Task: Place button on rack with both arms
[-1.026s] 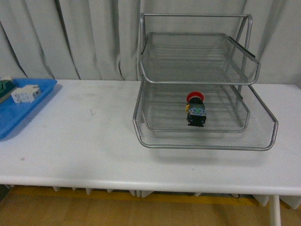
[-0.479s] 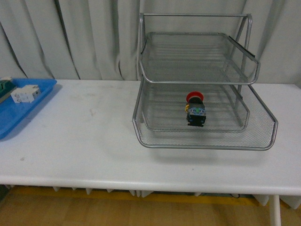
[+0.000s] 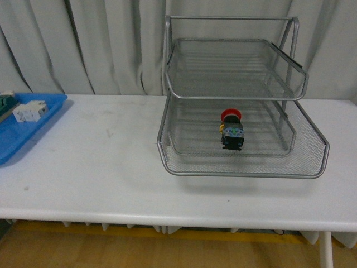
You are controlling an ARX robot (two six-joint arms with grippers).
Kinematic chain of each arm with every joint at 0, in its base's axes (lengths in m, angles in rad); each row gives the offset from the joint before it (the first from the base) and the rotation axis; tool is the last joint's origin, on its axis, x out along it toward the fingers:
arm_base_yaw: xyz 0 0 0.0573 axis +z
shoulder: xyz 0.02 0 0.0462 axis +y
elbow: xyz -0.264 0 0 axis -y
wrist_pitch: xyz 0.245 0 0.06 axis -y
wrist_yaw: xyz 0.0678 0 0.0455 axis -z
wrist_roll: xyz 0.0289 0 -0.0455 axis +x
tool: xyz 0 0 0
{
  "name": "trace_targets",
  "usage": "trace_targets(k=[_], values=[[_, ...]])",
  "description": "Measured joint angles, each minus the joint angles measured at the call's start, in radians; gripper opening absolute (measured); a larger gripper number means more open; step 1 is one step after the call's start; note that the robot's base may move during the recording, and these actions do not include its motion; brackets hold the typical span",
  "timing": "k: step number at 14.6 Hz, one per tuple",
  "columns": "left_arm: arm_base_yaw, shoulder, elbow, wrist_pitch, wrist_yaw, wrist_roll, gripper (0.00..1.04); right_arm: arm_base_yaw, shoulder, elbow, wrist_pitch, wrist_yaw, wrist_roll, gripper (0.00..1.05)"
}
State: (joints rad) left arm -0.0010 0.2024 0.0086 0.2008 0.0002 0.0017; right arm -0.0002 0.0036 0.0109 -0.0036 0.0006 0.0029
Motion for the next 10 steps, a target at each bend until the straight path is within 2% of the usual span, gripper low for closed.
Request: trace_targets(k=[2,3,10], values=[[0.000,-0.033,0.000,-0.029,0.000,0.000,0.02,0.000,0.000,0.000,0.000,0.000,0.000,0.98],[0.000,-0.141,0.000,-0.195,0.003,0.000,0.02,0.000,0.000,0.000,0.000,0.001,0.000,0.98],[0.000,-0.193,0.000,-0.204,0.000,-0.001,0.02,0.000,0.000,0.000,0.000,0.000,0.000,0.98]])
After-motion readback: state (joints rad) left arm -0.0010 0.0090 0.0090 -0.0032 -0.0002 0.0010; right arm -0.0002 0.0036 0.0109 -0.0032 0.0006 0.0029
